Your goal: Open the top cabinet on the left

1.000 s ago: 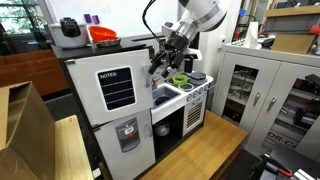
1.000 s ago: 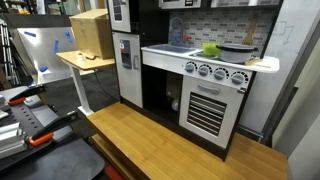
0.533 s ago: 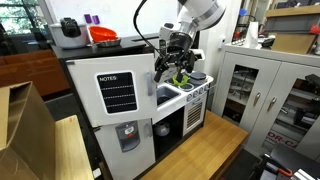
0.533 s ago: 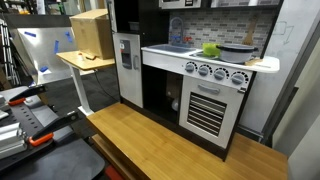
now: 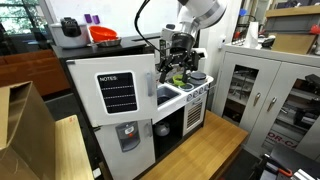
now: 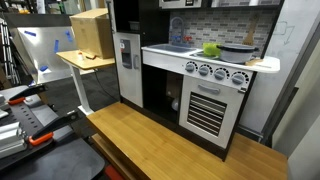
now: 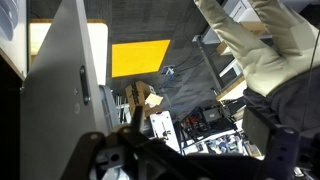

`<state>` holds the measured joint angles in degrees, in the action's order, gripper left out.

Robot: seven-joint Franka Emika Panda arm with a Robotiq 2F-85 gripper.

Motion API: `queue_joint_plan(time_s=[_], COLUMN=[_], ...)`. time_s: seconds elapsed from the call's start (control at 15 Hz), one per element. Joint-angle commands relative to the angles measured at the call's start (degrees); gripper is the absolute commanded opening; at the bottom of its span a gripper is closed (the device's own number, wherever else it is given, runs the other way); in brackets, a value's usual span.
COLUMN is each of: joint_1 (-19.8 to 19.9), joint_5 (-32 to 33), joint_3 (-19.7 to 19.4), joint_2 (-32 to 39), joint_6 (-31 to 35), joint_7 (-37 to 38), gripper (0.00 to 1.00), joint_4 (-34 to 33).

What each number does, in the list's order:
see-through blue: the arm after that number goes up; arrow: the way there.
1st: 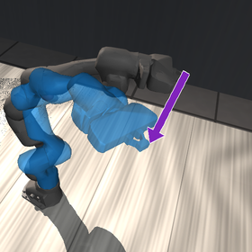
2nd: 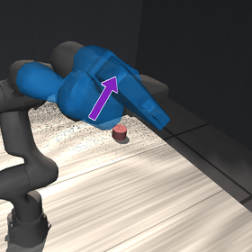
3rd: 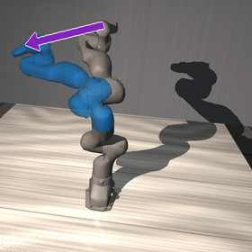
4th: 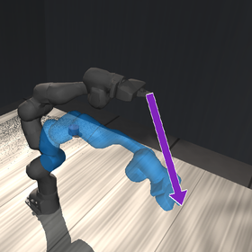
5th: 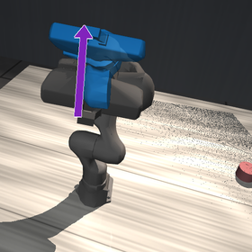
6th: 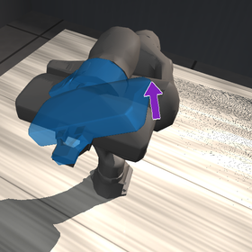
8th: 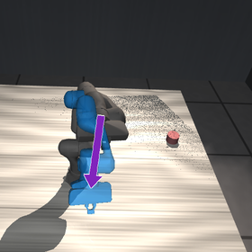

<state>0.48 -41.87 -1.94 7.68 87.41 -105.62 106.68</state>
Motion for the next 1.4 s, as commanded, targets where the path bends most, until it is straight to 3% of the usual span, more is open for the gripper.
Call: queue_joint_plan(time_s=[0.0,0.4,0.67,1.2,1.33], joint_1=[1.5,1.7,0.1,1.7,2.0], joint_5=[2.7,-0.3,-1.6,-2.5,-2.1], joint_3=[-0.3,-0.2,1.8,1.7,1.1], joint_2=[-1.9,-4.2,-3.8,-1.5,-1.1], joint_6=[1.7,13.5,17.3,-11.7,-13.9], joint_7=[2.3,6.6,6.6,-7.9,-6.7], gripper=[1.00,1.00,1.00,1.00,1.00], joint_4=[0.4,2.2,2.4,-2.5,-2.9])
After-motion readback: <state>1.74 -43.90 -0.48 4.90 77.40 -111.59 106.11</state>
